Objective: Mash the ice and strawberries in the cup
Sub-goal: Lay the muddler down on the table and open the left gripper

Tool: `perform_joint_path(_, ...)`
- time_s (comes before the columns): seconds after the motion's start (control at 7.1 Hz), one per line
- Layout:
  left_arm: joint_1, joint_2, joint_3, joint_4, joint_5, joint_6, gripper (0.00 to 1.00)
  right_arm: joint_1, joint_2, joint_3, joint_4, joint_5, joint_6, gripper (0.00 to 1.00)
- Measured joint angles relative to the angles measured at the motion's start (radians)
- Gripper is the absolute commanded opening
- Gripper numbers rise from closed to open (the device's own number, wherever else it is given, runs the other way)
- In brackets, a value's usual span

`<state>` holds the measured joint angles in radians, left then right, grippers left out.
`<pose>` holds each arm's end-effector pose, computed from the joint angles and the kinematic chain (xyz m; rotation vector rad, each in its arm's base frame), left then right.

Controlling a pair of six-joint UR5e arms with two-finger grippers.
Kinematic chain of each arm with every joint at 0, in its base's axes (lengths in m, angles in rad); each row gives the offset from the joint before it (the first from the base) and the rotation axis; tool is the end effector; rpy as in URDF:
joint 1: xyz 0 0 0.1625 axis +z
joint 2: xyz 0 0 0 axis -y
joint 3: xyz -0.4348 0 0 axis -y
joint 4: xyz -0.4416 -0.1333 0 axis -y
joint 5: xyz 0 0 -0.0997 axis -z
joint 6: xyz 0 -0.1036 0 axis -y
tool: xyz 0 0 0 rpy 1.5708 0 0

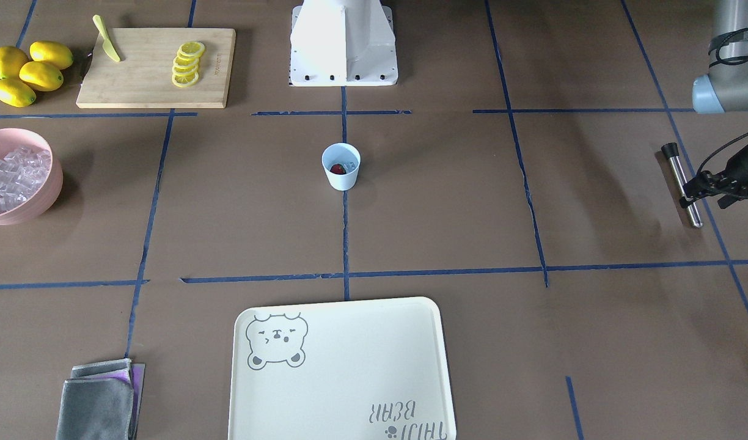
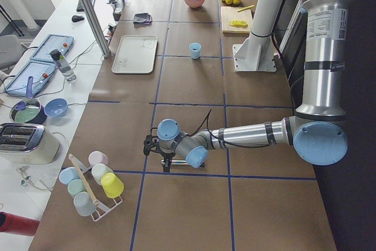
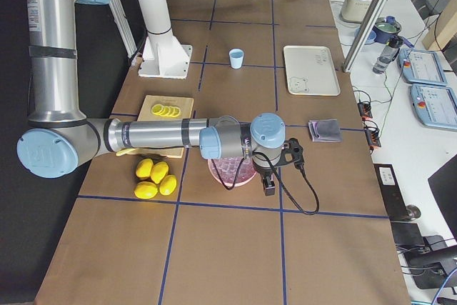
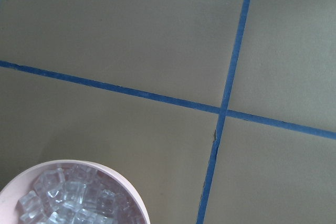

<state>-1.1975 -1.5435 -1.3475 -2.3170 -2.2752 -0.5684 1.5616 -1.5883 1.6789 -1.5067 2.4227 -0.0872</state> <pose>0.1357 -0.5281 0.7287 0.1101 0.8289 -0.0091 0.0504 -0.5417 0.6093 0.1784 -0.8446 -0.1562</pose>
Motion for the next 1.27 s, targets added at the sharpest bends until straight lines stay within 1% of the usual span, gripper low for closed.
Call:
perform_joint_path(0.14, -0.014, -0.002, -0.008, 0.031, -0.013, 0.022, 1.0, 0.0, 0.0, 0.001, 0.0, 0.0, 0.0, 0.99)
perform_joint_path(0.28, -0.045, -0.006, -0.026, 0.093, -0.032, 0.09, 1.0, 0.0, 0.001, 0.001, 0.0, -0.001, 0.0, 0.99)
perform_joint_path(0.42, -0.101, -0.01, -0.06, 0.202, -0.041, 0.207, 1.0, 0.0, 0.001, 0.001, 0.0, -0.001, 0.0, 0.99)
perform_joint_path(0.7, -0.244, -0.04, -0.16, 0.526, -0.043, 0.494, 1.0, 0.001, 0.001, 0.0, 0.0, -0.002, -0.001, 0.99)
perform_joint_path(0.85, -0.302, -0.054, -0.191, 0.644, -0.043, 0.603, 1.0, 0.001, 0.001, 0.0, 0.0, -0.002, -0.002, 0.99)
perform_joint_path(0.99, -0.344, -0.06, -0.204, 0.716, -0.044, 0.677, 1.0, 0.001, 0.0, -0.001, 0.0, -0.002, -0.003, 0.99)
perform_joint_path(1.27, -0.379, -0.045, -0.209, 0.784, -0.06, 0.733, 1.0, 0.002, -0.001, -0.003, 0.0, -0.004, -0.003, 0.99)
